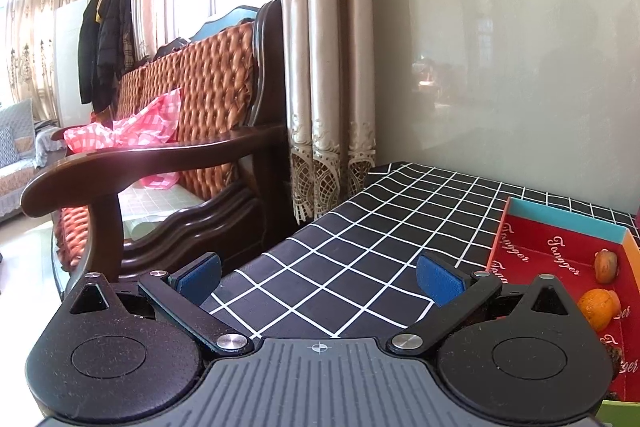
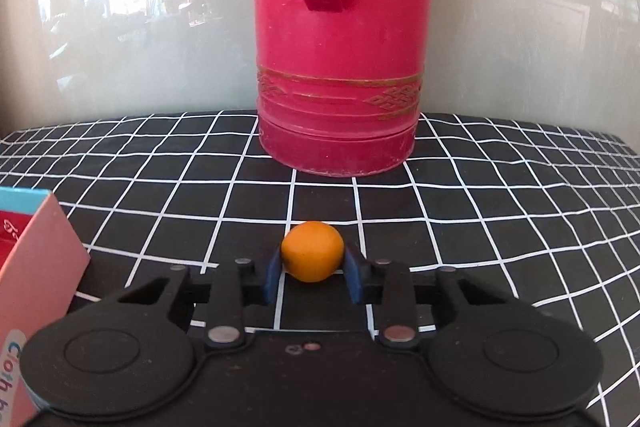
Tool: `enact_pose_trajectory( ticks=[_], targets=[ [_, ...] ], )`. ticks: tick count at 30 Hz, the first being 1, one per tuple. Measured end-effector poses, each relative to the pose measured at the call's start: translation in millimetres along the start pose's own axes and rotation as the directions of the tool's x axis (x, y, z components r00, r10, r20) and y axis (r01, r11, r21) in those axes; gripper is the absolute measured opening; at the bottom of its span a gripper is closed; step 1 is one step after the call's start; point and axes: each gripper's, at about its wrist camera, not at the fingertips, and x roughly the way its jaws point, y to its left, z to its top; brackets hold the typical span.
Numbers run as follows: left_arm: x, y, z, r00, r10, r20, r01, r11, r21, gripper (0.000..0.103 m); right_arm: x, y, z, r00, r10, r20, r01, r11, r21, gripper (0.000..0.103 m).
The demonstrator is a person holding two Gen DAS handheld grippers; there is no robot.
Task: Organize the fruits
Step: 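Carry the small tangerine into the box and open the right tool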
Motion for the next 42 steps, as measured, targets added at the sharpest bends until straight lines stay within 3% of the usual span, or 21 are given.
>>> enact_pose_trajectory(
  ticks=[10,17,22,29,35,36,38,40,42],
  targets=[
    [0,0,0,1.0,0.001,-0.012,-0.001,1.0,0.01,0.103,-37,14,-2,0.995,0.066,0.074,-0.061,0.996,-0.072,0.025],
    [-1,4,-1,1.0,-0.001,-0.019,0.0,1.0,-0.002,0.103,-87,44,-7,0.969,0.194,0.153,-0.166,0.97,-0.178,0.025],
    [-2,8,0,1.0,0.001,-0.023,-0.001,1.0,-0.011,0.103,-119,79,-17,0.928,0.33,0.176,-0.27,0.916,-0.296,0.025],
    [-5,11,-2,1.0,0.008,-0.02,-0.008,1.0,0.0,0.103,-137,135,-36,0.868,0.486,0.101,-0.394,0.799,-0.454,0.025],
    [-3,20,-2,0.999,0.022,-0.026,-0.022,1.0,-0.004,0.103,-147,164,-48,0.862,0.504,0.051,-0.412,0.756,-0.508,0.025],
    [-3,21,-2,0.999,0.024,-0.027,-0.024,1.0,-0.007,0.103,-145,168,-49,0.864,0.502,0.049,-0.409,0.754,-0.513,0.027],
    [-2,23,-2,0.999,0.028,-0.027,-0.028,1.0,-0.013,0.103,-147,171,-51,0.866,0.497,0.064,-0.397,0.758,-0.517,0.04],
    [-1,24,-2,0.999,0.029,-0.029,-0.03,0.999,-0.015,0.103,-155,166,-51,0.859,0.502,0.103,-0.386,0.766,-0.514,0.068],
    [0,25,-1,0.999,0.024,-0.032,-0.025,0.999,-0.022,0.103,-159,163,-49,0.858,0.492,0.151,-0.356,0.779,-0.516,0.071]
  ],
)
